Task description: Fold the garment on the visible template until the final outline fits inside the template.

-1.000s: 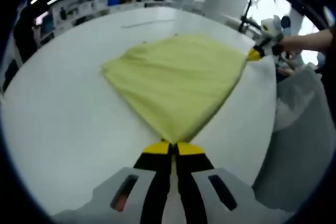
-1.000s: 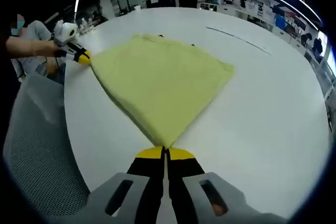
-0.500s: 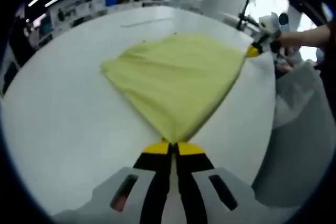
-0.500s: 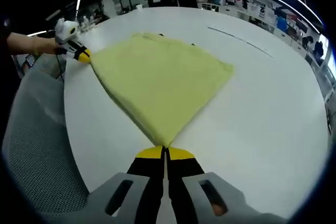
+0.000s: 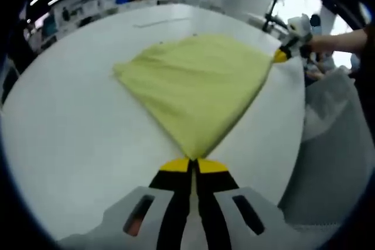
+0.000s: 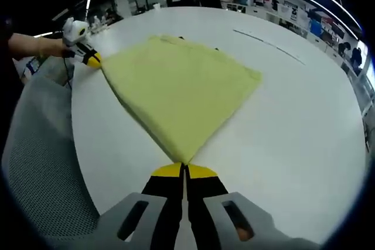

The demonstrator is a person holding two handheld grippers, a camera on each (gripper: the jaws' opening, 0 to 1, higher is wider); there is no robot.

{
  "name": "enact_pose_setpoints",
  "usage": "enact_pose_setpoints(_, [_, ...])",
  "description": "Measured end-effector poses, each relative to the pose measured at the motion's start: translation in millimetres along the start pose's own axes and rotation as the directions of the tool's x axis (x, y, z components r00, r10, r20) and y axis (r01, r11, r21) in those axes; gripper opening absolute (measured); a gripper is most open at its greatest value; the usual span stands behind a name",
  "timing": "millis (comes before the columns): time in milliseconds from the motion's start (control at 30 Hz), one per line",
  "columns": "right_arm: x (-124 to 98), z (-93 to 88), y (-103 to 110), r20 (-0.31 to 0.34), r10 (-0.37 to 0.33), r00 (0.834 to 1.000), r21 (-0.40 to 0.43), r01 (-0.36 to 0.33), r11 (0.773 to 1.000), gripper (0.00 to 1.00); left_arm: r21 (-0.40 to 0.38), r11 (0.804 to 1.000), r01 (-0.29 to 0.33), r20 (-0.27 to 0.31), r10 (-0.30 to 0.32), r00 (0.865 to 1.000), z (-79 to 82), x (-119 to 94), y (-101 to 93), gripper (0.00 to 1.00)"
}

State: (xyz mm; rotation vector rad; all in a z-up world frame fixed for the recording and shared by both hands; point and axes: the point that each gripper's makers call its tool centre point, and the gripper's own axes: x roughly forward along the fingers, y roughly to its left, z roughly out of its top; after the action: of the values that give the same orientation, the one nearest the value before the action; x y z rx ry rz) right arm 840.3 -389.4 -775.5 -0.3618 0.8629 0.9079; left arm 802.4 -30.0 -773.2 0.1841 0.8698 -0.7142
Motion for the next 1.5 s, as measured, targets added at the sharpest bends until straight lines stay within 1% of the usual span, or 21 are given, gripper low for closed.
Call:
enact_pose_setpoints(167, [1.6,-3.3,-0.1,-0.008,-0.002,1.000,0.008,0.002,1.000,0.01,0.007,1.000,0.004,-0.007,-0.004,1.000,-1.0,0.5,0.9,0.00])
enact_pose_setpoints(333, [-0.3,-1.2,0.2,0.000,-0.011,1.000,0.018,0.011,1.000,0.01,-0.024,1.000,-0.011,-0.013,0.011,1.000,-1.2,-2.4,1.2,0.01])
enact_pose_setpoints(400, [-2.0,0.6,-1.0,0.006,-0.027,1.000,0.033,0.027,0.999,0.01,-0.028,0.999,-0.027,-0.028,0.026,0.999,-4.2,-5.0,3.8,0.02])
enact_pose_setpoints(433, [-4.3,-2.3,-6.7,-0.014,-0.063,0.998,0.040,0.063,0.997,0.01,-0.024,0.997,-0.067,-0.056,0.066,0.996,-9.4,-8.2,10.8,0.03])
enact_pose_setpoints(467, [-6.3,-5.5,-10.3,-0.031,-0.084,0.996,0.039,0.085,0.996,0.01,-0.028,0.996,-0.085,-0.067,0.083,0.994,-11.7,-9.9,13.9,0.05])
enact_pose_setpoints(567, [-11.6,-5.2,-12.9,-0.015,-0.097,0.995,0.077,0.098,0.992,0.01,-0.063,0.992,-0.106,-0.051,0.103,0.993,-9.0,-18.0,18.6,0.12])
enact_pose_setpoints(633, [-19.2,0.8,-14.6,0.010,-0.118,0.993,0.081,0.117,0.990,0.01,-0.074,0.989,-0.128,-0.037,0.126,0.991,-4.5,-25.5,23.1,0.20])
enact_pose_setpoints(700, [-26.8,8.2,-14.9,0.030,-0.135,0.990,0.085,0.132,0.988,0.04,-0.079,0.987,-0.143,-0.022,0.142,0.990,2.4,-33.9,24.4,0.28])
enact_pose_setpoints(733, [-31.7,14.6,-14.2,0.047,-0.142,0.989,0.080,0.138,0.987,0.07,-0.079,0.985,-0.151,-0.016,0.150,0.989,5.6,-37.4,25.0,0.31])
enact_pose_setpoints(833, [-44.2,30.1,-11.0,0.083,-0.158,0.984,0.075,0.152,0.986,0.18,-0.064,0.982,-0.177,-0.007,0.177,0.984,14.9,-50.7,26.7,0.36])
enact_pose_setpoints(933, [-55.6,41.5,-7.3,0.111,-0.165,0.980,0.088,0.156,0.984,0.34,-0.071,0.980,-0.186,0.027,0.188,0.982,26.9,-66.4,24.4,0.43])
enact_pose_setpoints(1033, [-71.2,51.1,-4.2,0.144,-0.179,0.973,0.135,0.160,0.978,0.53,-0.112,0.980,-0.167,0.071,0.176,0.982,38.9,-83.3,17.3,0.52])
enact_pose_setpoints(1100, [-80.5,50.8,-8.2,0.140,-0.223,0.965,0.171,0.199,0.965,0.67,-0.136,0.978,-0.161,0.083,0.173,0.981,42.4,-94.9,14.0,0.60])
enact_pose_setpoints(1133, [-87.1,50.3,-8.3,0.139,-0.235,0.962,0.173,0.210,0.962,0.73,-0.134,0.977,-0.166,0.081,0.178,0.981,42.3,-99.9,14.0,0.64])
enact_pose_setpoints(1200, [-101.2,50.8,-9.7,0.152,-0.270,0.951,0.187,0.241,0.952,0.76,-0.138,0.972,-0.191,0.087,0.204,0.975,43.0,-113.4,16.4,0.73])
enact_pose_setpoints(1233, [-106.4,51.2,-9.0,0.161,-0.275,0.948,0.201,0.241,0.949,0.79,-0.143,0.971,-0.194,0.091,0.208,0.974,43.5,-118.9,16.5,0.76])
enact_pose_setpoints(1267, [-114.3,52.4,-8.0,0.178,-0.283,0.942,0.235,0.239,0.942,0.82,-0.151,0.969,-0.193,0.099,0.210,0.973,45.0,-127.1,14.0,0.80])
enact_pose_setpoints(1333, [-127.2,52.1,-6.2,0.192,-0.294,0.936,0.260,0.241,0.935,0.89,-0.167,0.967,-0.190,0.112,0.211,0.971,46.7,-139.6,11.4,0.84])
enact_pose_setpoints(1367, [-129.4,52.0,-6.2,0.193,-0.299,0.935,0.262,0.244,0.934,0.92,-0.171,0.967,-0.191,0.115,0.212,0.970,47.0,-141.6,11.0,0.87])
enact_pose_setpoints(1433, [-146.6,53.4,-1.5,0.212,-0.314,0.925,0.268,0.255,0.929,0.95,-0.193,0.961,-0.198,0.135,0.226,0.965,48.9,-154.9,6.7,0.93])
enact_pose_setpoints(1500, [-159.6,55.2,1.6,0.229,-0.330,0.916,0.280,0.262,0.923,1.00,-0.201,0.959,-0.197,0.141,0.228,0.964,48.2,-162.2,2.5,0.99])
